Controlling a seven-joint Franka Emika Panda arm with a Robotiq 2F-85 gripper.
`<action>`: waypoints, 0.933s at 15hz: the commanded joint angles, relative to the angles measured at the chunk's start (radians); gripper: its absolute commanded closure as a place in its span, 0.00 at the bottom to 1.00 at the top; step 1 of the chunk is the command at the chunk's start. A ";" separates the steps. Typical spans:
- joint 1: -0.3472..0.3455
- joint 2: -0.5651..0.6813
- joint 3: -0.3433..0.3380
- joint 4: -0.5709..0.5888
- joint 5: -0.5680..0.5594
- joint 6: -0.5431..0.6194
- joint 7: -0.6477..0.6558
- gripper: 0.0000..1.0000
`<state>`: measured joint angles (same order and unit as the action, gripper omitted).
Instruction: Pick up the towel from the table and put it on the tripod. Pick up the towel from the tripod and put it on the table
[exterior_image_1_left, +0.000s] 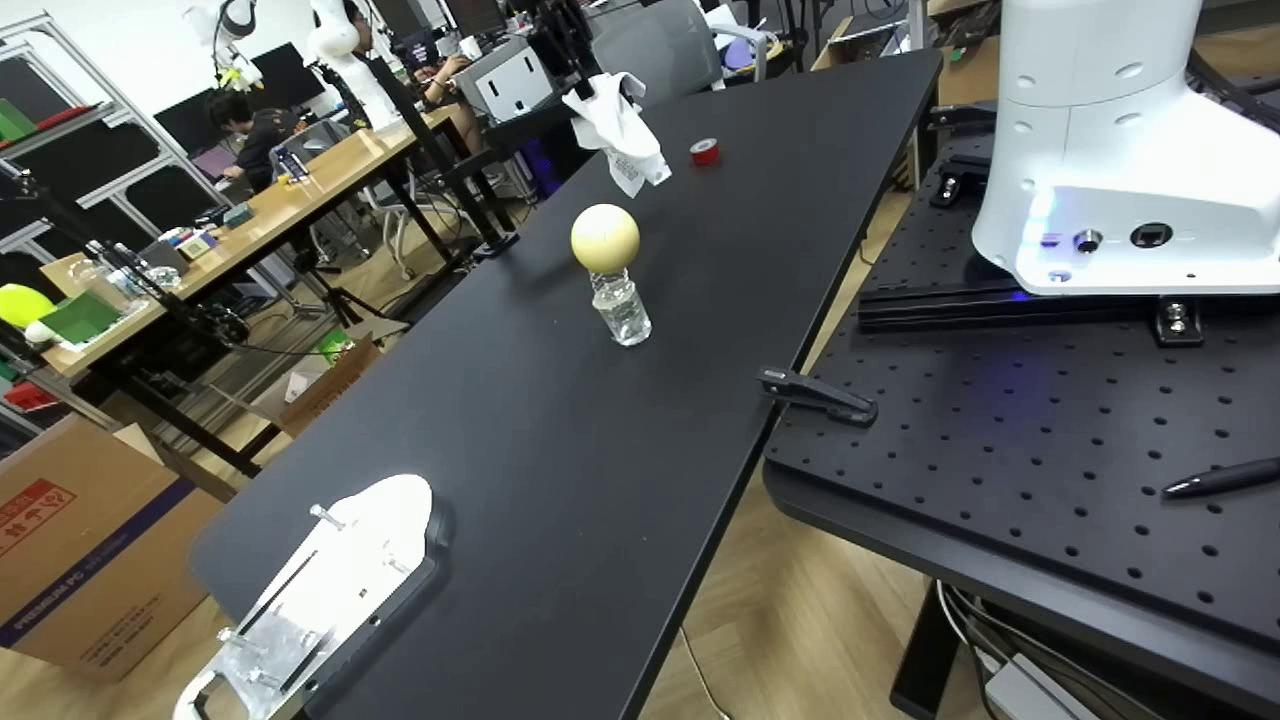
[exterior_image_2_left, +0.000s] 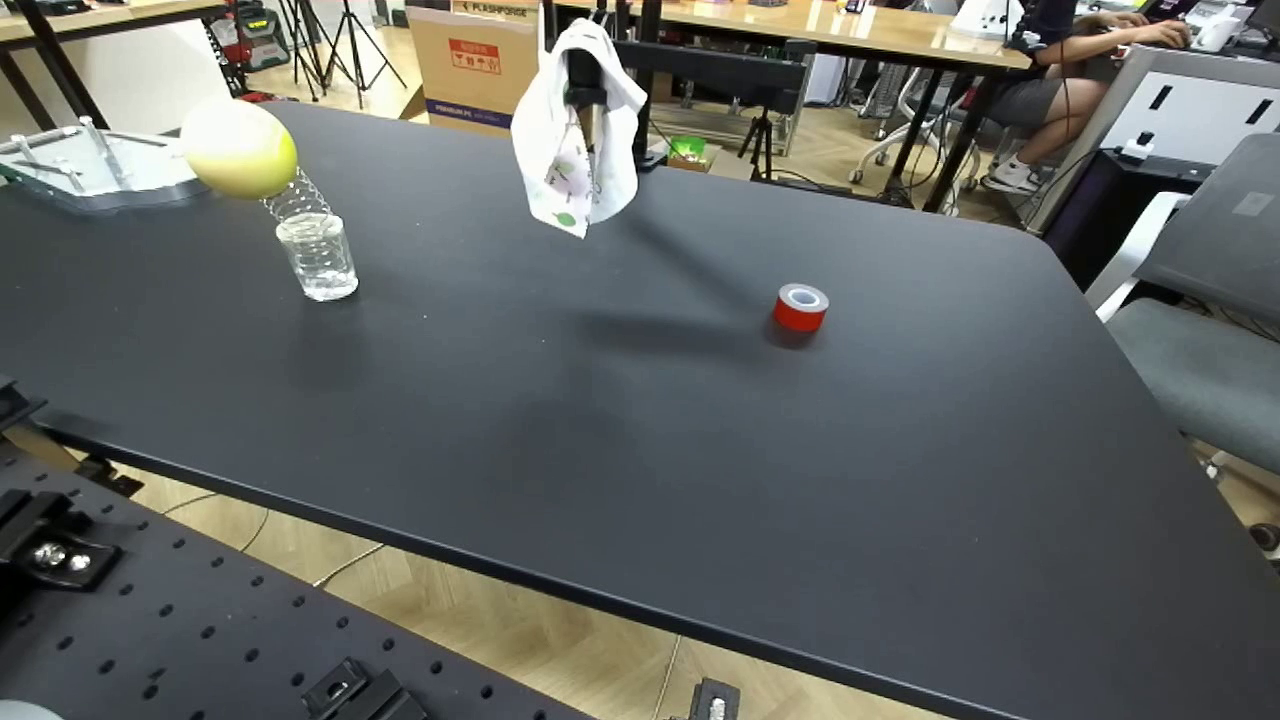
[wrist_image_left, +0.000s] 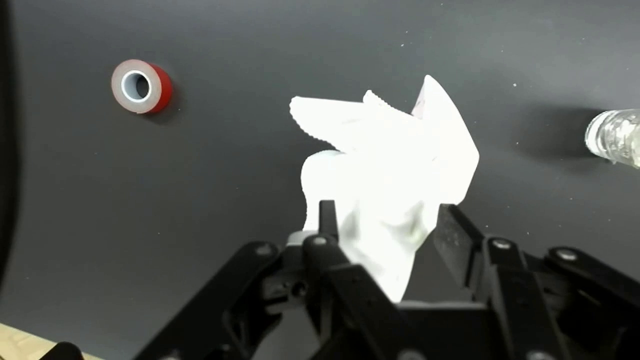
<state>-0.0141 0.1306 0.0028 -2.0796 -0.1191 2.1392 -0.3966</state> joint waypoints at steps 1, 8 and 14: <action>-0.002 0.001 0.004 0.026 -0.005 -0.024 -0.001 0.77; 0.003 -0.013 0.008 0.030 -0.010 -0.031 0.004 1.00; 0.014 -0.030 0.023 0.028 -0.008 -0.046 -0.001 0.99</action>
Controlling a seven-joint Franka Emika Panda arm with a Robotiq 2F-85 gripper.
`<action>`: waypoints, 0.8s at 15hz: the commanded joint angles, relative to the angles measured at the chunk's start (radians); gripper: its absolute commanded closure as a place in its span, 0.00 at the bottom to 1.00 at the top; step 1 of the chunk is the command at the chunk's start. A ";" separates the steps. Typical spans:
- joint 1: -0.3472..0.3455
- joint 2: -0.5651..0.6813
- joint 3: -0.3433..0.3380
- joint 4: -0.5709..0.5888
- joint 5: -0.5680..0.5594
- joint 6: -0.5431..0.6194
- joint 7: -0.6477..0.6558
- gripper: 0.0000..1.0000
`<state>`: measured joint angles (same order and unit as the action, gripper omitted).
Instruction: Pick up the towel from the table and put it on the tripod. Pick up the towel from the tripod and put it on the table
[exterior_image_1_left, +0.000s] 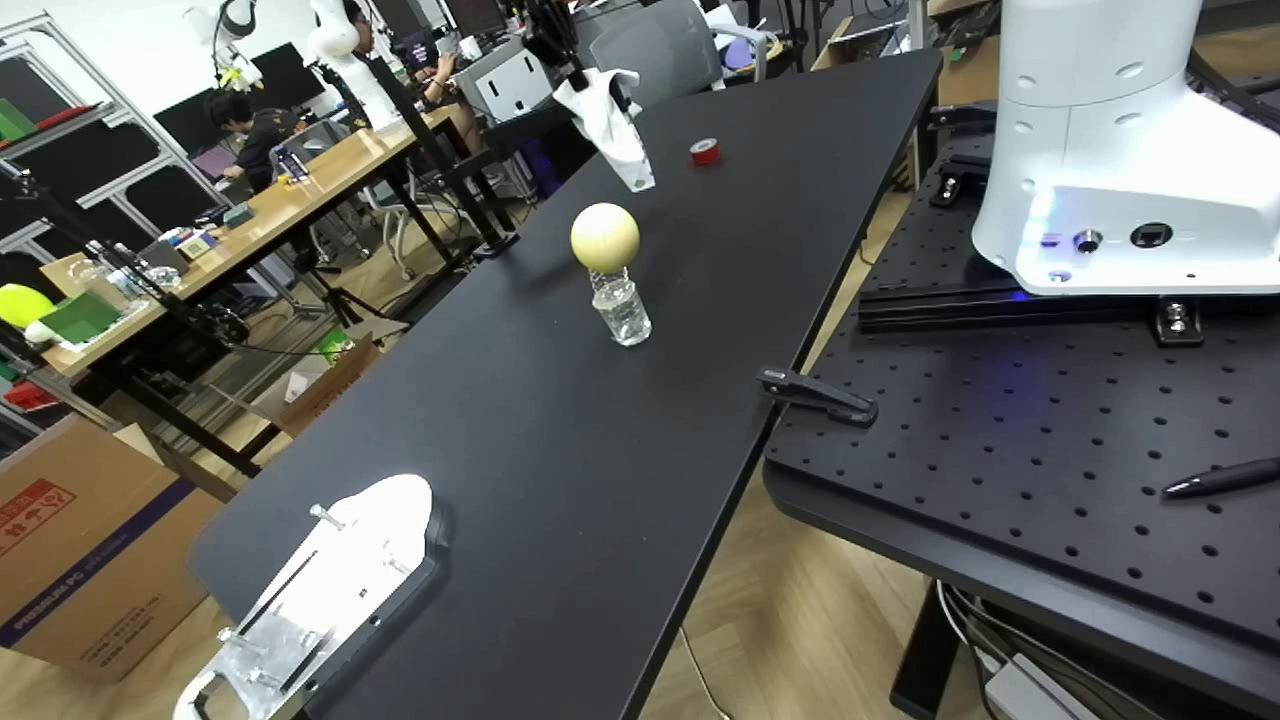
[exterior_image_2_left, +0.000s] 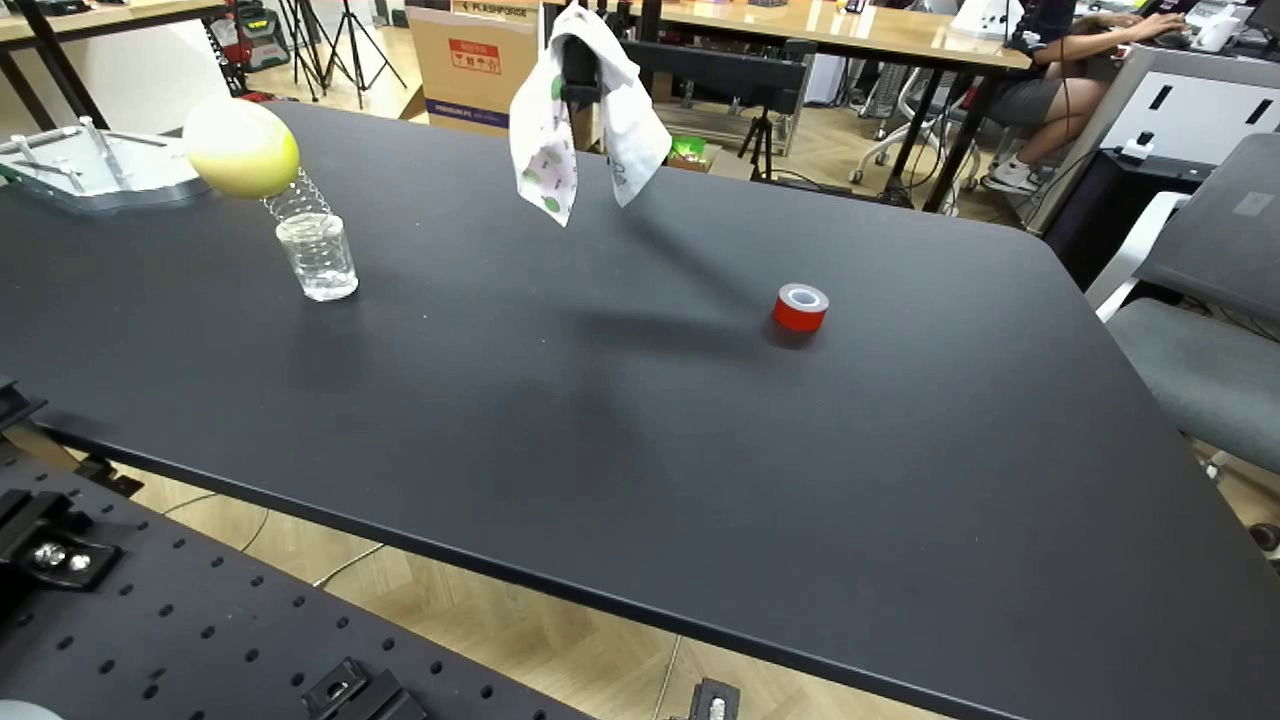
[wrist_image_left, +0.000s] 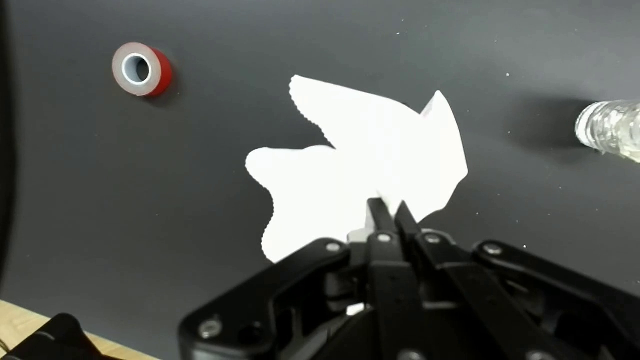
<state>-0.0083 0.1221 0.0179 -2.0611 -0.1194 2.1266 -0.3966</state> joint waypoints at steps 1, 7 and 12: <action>0.012 -0.027 0.014 0.007 -0.005 -0.039 -0.008 0.99; 0.050 -0.061 0.060 -0.009 0.003 -0.086 -0.053 0.99; 0.085 -0.100 0.095 -0.020 0.037 -0.127 -0.117 0.99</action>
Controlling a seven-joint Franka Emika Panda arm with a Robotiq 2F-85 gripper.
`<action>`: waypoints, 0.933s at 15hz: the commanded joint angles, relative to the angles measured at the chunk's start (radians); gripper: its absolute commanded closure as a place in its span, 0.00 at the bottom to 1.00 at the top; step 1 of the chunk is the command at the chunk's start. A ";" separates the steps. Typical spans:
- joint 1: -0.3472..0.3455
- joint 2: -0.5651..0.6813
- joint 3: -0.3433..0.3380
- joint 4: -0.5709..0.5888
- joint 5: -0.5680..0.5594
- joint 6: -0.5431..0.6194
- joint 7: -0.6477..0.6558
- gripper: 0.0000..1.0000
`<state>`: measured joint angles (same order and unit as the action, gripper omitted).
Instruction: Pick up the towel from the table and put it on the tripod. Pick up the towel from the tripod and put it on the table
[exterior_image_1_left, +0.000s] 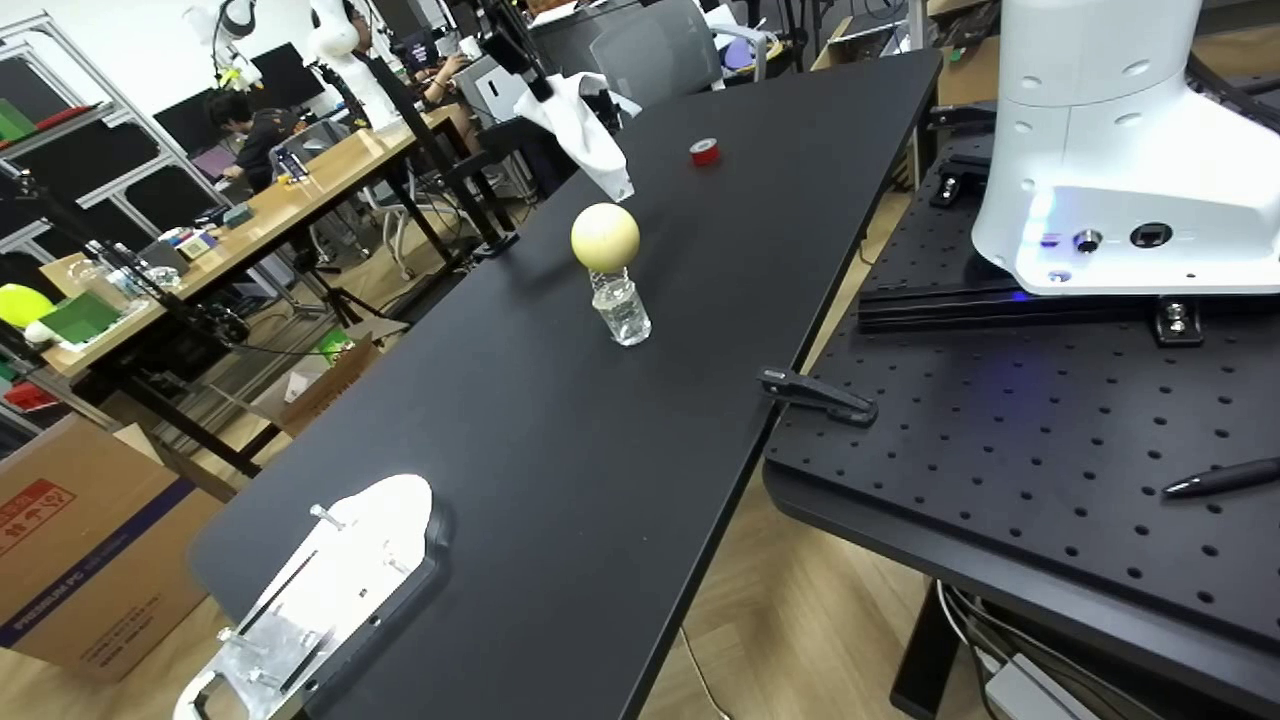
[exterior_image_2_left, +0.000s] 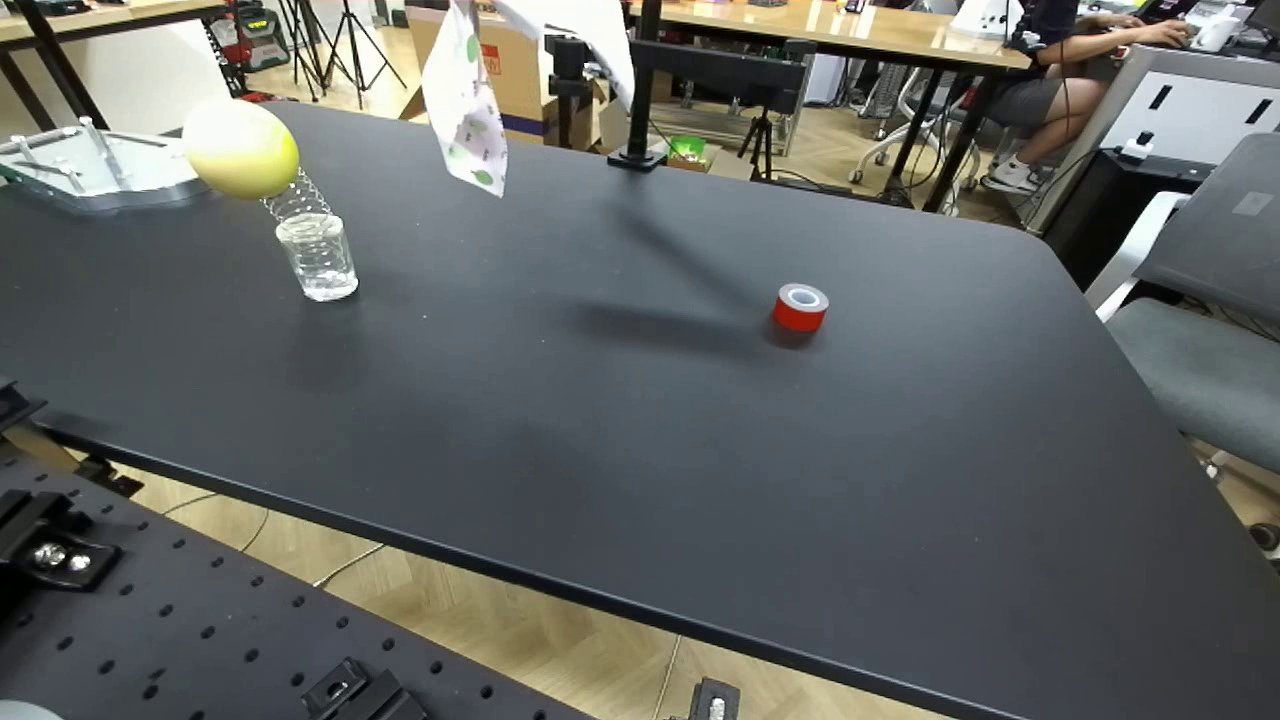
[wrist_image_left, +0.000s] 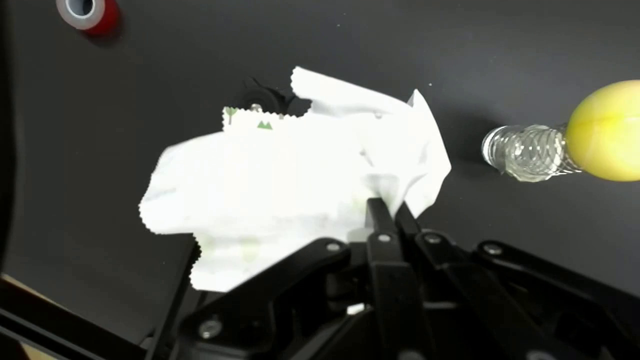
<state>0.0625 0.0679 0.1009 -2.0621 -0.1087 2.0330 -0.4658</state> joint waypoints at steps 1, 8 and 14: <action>0.021 -0.052 0.018 -0.021 0.035 -0.043 -0.061 0.99; 0.044 -0.010 0.032 -0.014 0.062 -0.094 -0.098 0.99; 0.034 0.121 0.026 -0.017 0.106 -0.006 0.066 0.99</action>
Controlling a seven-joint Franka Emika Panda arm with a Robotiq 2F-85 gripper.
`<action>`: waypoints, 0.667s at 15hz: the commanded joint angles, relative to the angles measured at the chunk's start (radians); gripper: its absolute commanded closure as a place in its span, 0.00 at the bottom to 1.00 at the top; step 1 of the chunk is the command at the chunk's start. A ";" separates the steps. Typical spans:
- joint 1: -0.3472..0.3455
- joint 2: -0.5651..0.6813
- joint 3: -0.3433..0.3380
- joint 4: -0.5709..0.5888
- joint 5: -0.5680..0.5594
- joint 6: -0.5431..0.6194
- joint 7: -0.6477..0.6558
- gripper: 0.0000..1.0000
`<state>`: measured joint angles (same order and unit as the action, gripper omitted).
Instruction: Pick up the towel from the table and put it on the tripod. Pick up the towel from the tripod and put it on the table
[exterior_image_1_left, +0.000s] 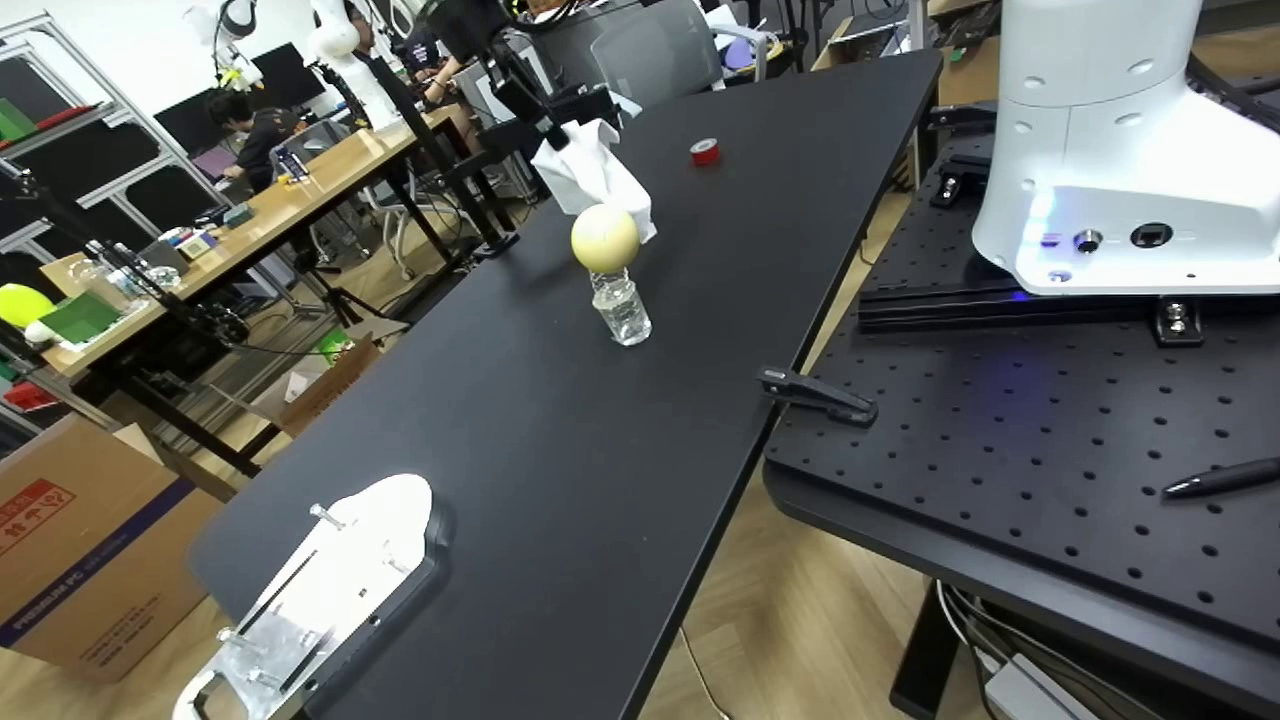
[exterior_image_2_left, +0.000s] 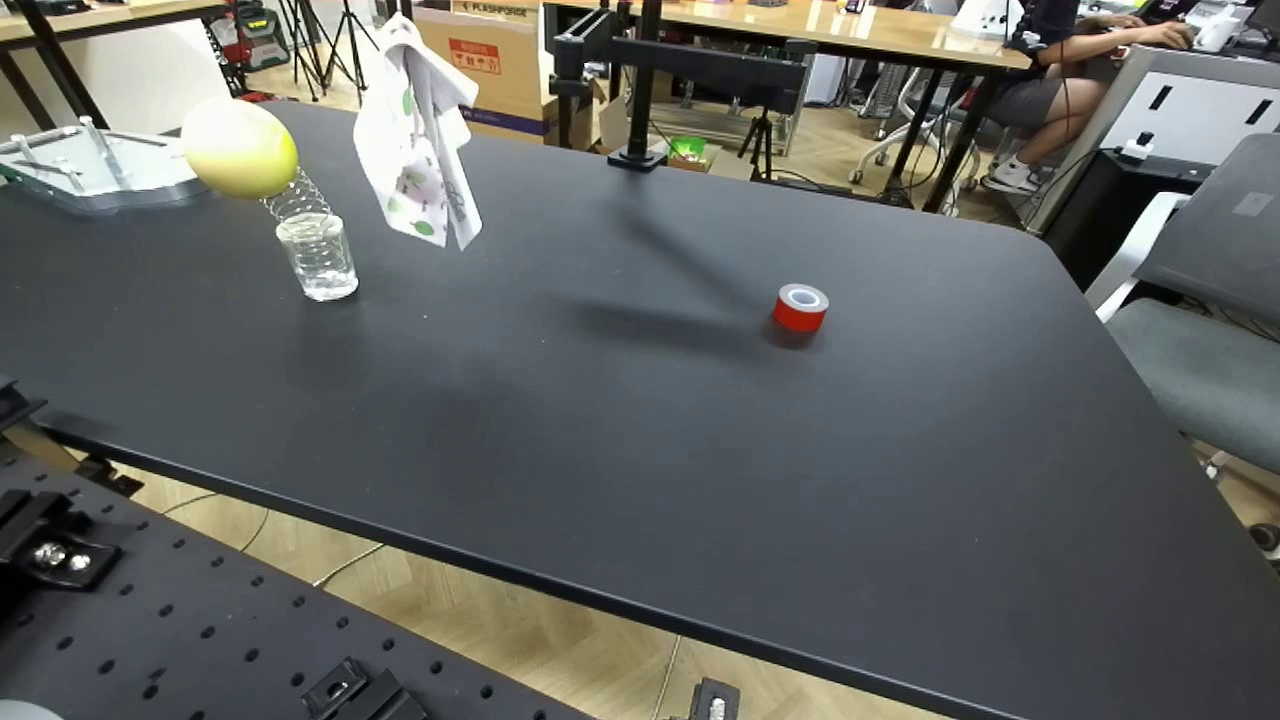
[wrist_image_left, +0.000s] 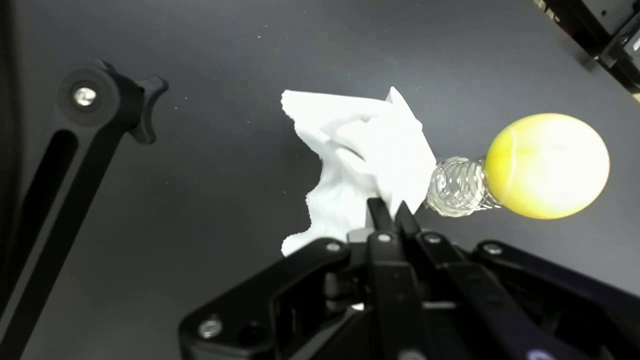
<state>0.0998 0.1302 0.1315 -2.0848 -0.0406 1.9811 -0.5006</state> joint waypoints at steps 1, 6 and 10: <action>-0.004 0.085 -0.003 0.004 0.059 0.074 0.138 0.99; 0.009 0.178 -0.004 -0.033 0.081 0.300 0.303 0.99; 0.040 0.209 -0.020 -0.068 0.006 0.466 0.405 0.69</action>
<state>0.1093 0.3421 0.1308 -2.1260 0.0213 2.3756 -0.1980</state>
